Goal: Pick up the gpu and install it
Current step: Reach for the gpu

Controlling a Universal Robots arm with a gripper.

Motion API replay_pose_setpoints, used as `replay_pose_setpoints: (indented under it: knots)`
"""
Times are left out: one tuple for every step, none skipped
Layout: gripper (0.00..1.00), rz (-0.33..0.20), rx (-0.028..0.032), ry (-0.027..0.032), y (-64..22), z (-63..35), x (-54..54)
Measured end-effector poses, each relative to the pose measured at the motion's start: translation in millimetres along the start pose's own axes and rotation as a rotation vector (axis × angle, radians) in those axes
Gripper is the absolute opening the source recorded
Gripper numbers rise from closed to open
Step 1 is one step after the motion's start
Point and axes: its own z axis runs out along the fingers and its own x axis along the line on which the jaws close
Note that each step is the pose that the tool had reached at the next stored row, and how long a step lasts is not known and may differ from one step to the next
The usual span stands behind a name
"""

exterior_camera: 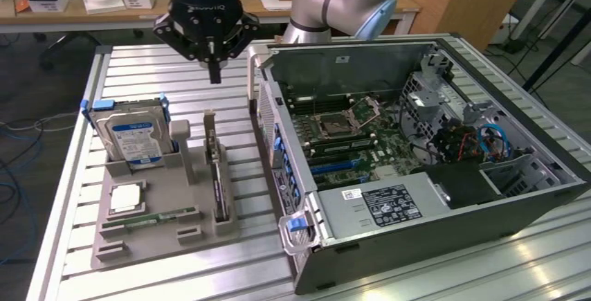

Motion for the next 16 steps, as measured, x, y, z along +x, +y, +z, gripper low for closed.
replay_pose_setpoints:
  knots:
    - [0.11,0.000,0.0000,0.0000,-0.1,0.0,0.5]
    - [0.11,0.000,0.0001,0.0001,-0.1,0.0,1.1]
    - [0.11,0.000,0.0000,0.0000,-0.1,0.0,1.7]
    - [0.11,0.000,0.0000,0.0000,-0.2,0.0,2.2]
    - [0.11,0.000,0.0000,0.0000,-0.2,0.0,2.8]
    - [0.11,0.000,0.0000,0.0000,-0.2,0.1,3.4]
    - [0.11,0.000,0.0000,-0.0001,-0.3,0.1,4.1]
    - [0.11,0.000,0.0000,-0.0001,-0.4,0.1,4.7]
    - [0.11,0.000,0.0001,0.0001,-0.4,0.0,5.3]
    - [0.11,0.000,0.0000,0.0000,-0.4,0.0,5.9]
    - [0.11,0.000,0.0000,-0.0001,-0.5,0.1,6.5]
    - [0.11,0.000,0.0000,0.0000,-0.6,0.1,7.1]
    - [0.11,0.000,0.0000,0.0000,-0.6,0.1,7.8]
    - [0.11,0.000,0.0001,0.0000,-0.6,0.1,8.4]
    - [0.11,0.000,0.0001,0.0000,-0.7,0.1,9.0]
    - [0.11,0.000,0.0000,0.0000,-0.7,0.1,9.6]
